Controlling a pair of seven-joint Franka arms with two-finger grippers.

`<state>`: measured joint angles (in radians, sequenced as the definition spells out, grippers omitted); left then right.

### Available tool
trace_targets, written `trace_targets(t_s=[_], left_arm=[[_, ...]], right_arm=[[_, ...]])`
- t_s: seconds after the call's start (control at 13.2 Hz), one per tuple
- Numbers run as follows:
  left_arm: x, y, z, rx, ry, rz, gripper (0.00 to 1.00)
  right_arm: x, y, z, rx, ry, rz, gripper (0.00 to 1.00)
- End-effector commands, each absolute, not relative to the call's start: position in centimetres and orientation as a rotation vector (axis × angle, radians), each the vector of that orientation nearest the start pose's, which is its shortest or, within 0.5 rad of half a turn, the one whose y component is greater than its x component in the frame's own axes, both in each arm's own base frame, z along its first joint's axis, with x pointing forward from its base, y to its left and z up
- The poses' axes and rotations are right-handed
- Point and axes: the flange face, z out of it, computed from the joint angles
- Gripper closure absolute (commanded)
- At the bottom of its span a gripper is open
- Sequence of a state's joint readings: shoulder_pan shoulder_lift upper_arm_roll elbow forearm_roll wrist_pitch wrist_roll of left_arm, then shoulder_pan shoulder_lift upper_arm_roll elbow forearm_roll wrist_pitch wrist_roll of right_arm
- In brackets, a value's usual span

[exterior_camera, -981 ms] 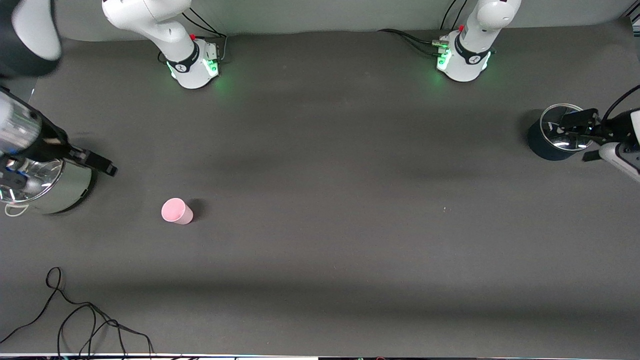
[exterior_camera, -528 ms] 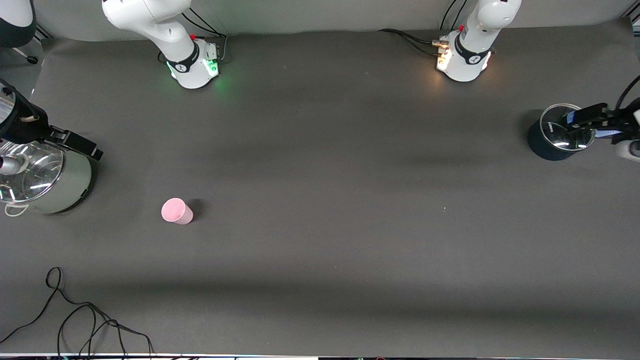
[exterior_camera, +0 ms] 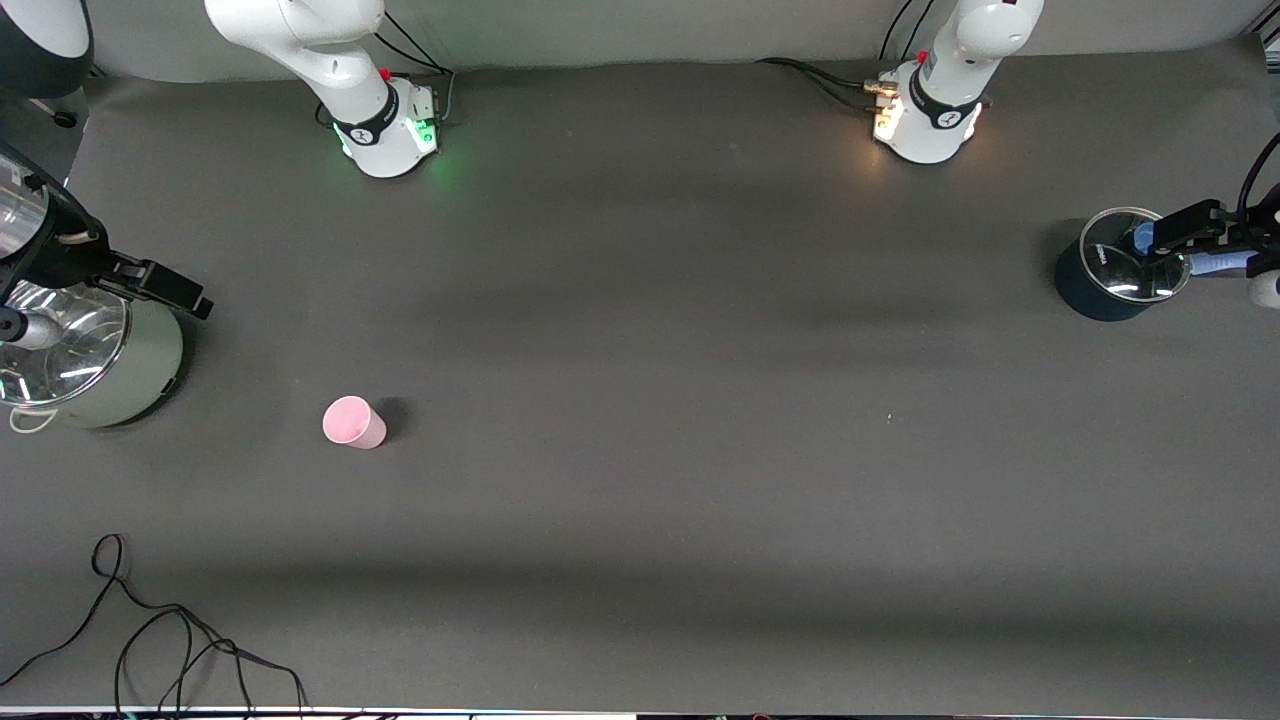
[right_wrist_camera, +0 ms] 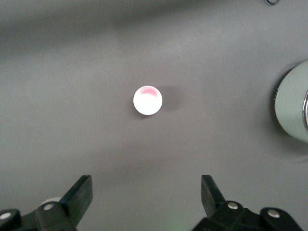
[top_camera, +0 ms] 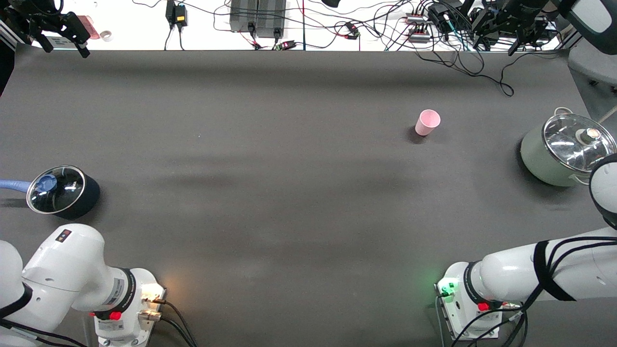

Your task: Transfer pink cup from left to right arm

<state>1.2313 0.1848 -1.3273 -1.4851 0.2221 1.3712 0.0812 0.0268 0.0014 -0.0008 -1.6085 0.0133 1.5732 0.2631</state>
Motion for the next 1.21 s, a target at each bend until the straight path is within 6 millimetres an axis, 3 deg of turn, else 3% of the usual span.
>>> trace_targets(t_s=[0.0,0.23,0.45,0.68,1.13], left_arm=[[55.0,1.5,61.7,-3.04,0.203,0.233,0.0],[55.6,0.5,61.8,-3.033,0.221,0.237,0.0],[55.8,-0.3,62.4,-3.039,0.211,0.236,0.0],[55.0,0.0,63.8,-3.063,0.17,0.178,0.0],[52.7,-1.9,63.1,-3.078,0.201,0.101,0.0]], right_arm=[[55.3,0.8,61.5,-3.153,0.107,0.031,0.0],[55.4,-0.5,63.7,-3.219,0.1,-0.022,0.0],[55.0,-0.1,64.7,-3.224,0.089,-0.01,0.0],[54.6,-0.3,65.1,-3.218,0.097,-0.005,0.0],[53.6,-0.8,66.6,-3.197,0.121,-0.035,0.0]])
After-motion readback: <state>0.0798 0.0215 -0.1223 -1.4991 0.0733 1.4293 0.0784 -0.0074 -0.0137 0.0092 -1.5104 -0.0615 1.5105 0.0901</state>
